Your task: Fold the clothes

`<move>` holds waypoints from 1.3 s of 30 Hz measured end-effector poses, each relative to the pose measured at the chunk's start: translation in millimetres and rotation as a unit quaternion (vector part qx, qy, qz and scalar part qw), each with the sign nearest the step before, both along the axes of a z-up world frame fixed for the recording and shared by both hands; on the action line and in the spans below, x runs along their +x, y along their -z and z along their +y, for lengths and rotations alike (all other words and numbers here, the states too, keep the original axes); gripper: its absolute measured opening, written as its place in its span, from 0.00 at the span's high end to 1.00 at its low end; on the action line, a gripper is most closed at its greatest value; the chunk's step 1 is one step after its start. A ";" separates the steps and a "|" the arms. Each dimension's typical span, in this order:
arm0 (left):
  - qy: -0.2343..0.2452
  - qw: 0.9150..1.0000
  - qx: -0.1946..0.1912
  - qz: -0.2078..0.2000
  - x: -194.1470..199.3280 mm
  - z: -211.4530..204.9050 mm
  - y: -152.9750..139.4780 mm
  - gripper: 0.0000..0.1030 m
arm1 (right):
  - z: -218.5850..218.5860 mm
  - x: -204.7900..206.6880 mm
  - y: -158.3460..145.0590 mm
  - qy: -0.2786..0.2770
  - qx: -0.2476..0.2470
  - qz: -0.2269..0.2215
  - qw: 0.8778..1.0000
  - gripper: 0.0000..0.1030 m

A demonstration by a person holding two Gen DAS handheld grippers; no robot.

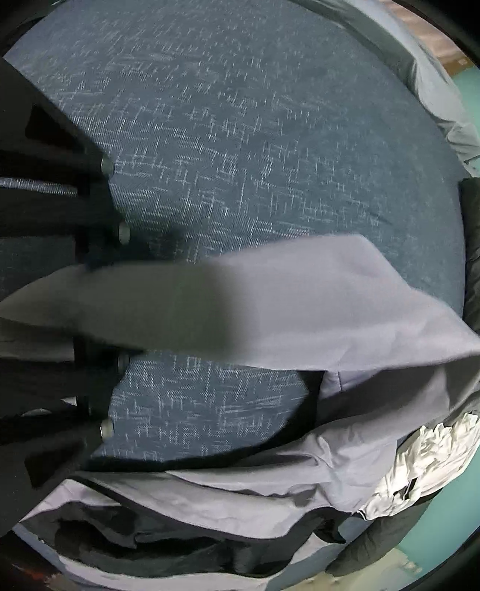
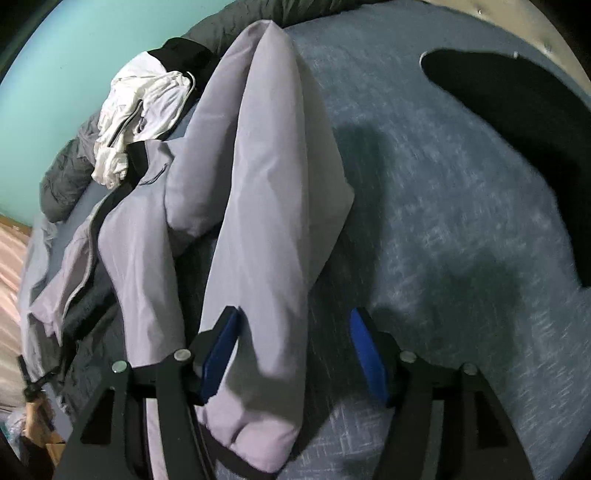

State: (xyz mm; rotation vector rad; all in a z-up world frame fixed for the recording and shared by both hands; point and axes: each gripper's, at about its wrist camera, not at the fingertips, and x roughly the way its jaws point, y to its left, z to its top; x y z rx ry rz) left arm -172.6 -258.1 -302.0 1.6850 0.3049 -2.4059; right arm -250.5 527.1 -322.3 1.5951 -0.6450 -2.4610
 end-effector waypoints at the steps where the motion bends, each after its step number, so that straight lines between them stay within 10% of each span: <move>1: -0.001 1.000 -0.007 0.001 0.6 -0.6 -2.7 0.92 | -3.6 1.7 -0.5 -0.013 0.001 0.002 1.000 0.74; 5: -0.025 0.998 -0.050 0.023 5.1 -17.1 -29.6 0.94 | -8.0 2.7 -13.9 -0.027 0.067 -0.004 0.997 0.96; 12: -0.093 0.989 -0.106 0.045 11.3 -57.0 -72.5 0.89 | 35.0 1.6 -80.9 0.053 0.222 0.048 0.973 0.97; 16: -0.117 0.985 -0.120 0.048 11.9 -59.5 -80.0 0.74 | 61.5 1.7 -106.4 0.082 0.252 0.051 0.963 0.97; 18: -0.127 0.983 -0.122 0.053 12.9 -58.1 -83.3 0.50 | 67.1 4.0 -117.0 0.096 0.256 0.062 0.960 0.97; 29: -0.107 0.984 -0.091 0.107 48.6 -24.9 -119.7 0.44 | -22.2 10.5 -109.4 -0.001 0.122 0.059 0.991 0.79; 39: -0.107 0.988 -0.061 0.098 83.3 -35.9 -120.5 0.41 | -117.3 42.1 -82.0 -0.099 0.058 0.039 0.993 0.73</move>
